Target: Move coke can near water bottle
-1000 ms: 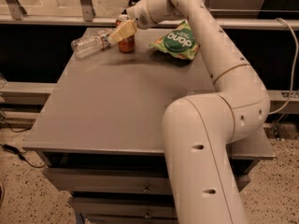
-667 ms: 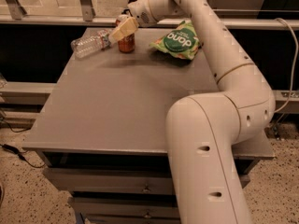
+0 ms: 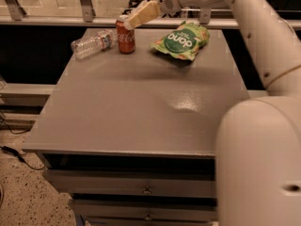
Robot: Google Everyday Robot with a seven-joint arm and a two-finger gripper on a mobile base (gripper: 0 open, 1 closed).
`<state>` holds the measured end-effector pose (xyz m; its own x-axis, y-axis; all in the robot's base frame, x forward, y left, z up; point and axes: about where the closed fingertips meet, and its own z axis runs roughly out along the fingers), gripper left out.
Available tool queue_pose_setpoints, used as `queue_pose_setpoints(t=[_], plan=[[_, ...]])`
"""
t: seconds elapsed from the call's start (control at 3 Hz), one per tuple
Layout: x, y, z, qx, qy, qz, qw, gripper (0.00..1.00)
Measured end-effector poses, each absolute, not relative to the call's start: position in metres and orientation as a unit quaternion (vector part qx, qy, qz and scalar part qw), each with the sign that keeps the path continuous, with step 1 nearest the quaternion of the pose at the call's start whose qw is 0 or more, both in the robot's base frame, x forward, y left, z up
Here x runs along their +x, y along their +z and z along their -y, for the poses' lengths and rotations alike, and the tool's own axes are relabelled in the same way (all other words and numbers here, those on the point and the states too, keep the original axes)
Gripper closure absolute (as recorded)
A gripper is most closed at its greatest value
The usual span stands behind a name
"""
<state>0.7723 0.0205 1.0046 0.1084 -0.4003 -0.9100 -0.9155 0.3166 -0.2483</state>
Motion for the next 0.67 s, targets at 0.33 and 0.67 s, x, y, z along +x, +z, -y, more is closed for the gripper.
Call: queue_pose_setpoints(t=[0.33,0.67], plan=[[0.711,1.054,0.021,-0.511,0.252,-0.595,0.567,0.0],[0.682,1.03,0.04,-0.501,0.266,-0.61,0.554,0.0]])
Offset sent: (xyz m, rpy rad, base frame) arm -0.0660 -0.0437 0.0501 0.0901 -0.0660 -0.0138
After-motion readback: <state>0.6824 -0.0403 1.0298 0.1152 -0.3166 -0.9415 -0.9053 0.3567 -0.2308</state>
